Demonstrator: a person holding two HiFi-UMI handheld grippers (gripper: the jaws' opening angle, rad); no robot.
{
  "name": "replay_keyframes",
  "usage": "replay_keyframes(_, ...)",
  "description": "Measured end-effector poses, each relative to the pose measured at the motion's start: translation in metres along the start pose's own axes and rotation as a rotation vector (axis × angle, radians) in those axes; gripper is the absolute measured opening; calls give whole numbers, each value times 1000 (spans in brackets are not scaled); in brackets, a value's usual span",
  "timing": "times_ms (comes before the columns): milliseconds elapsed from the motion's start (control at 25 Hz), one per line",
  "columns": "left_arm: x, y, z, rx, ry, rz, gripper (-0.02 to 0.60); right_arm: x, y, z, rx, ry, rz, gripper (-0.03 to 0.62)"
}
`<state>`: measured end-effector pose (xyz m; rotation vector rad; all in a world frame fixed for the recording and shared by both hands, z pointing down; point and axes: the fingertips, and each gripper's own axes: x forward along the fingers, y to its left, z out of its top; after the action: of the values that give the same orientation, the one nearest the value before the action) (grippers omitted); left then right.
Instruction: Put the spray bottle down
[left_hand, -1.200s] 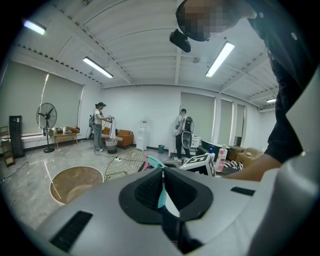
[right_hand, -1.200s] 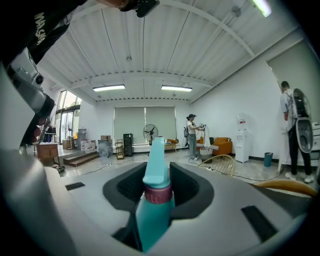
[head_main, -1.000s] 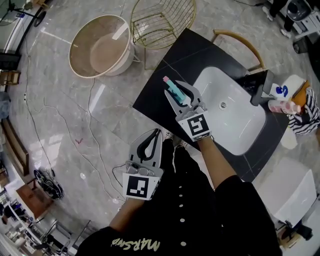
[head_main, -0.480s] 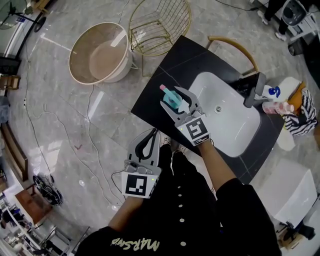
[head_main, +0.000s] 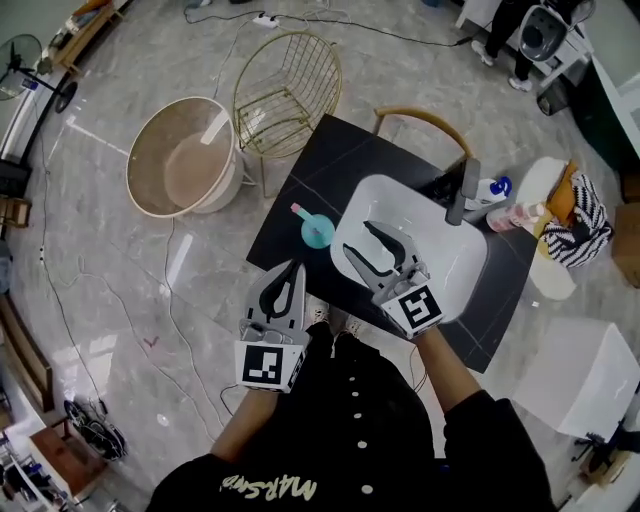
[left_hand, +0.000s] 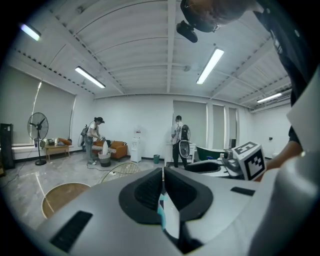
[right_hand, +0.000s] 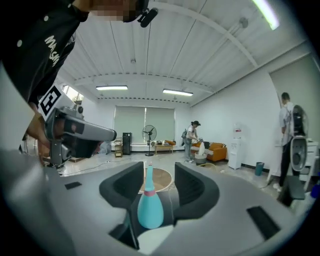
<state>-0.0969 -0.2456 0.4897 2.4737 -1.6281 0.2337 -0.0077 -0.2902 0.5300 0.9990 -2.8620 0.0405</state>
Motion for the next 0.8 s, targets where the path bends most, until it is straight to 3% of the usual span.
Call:
replay_keyframes(160, 15, -11, 18, 25, -23, -48, 21, -52, -31, 19, -38, 50, -176, 108)
replay_keyframes(320, 31, -32, 38, 53, -55, -109, 21, -106, -56, 43, -25, 33, -346, 27)
replay_keyframes(600, 54, -70, 78, 99, -122, -227, 21, -196, -92, 78, -9, -36, -614, 0)
replay_keyframes(800, 57, -95, 93, 119, -145, -292, 21, -253, -110, 81, 13, -60, -774, -3)
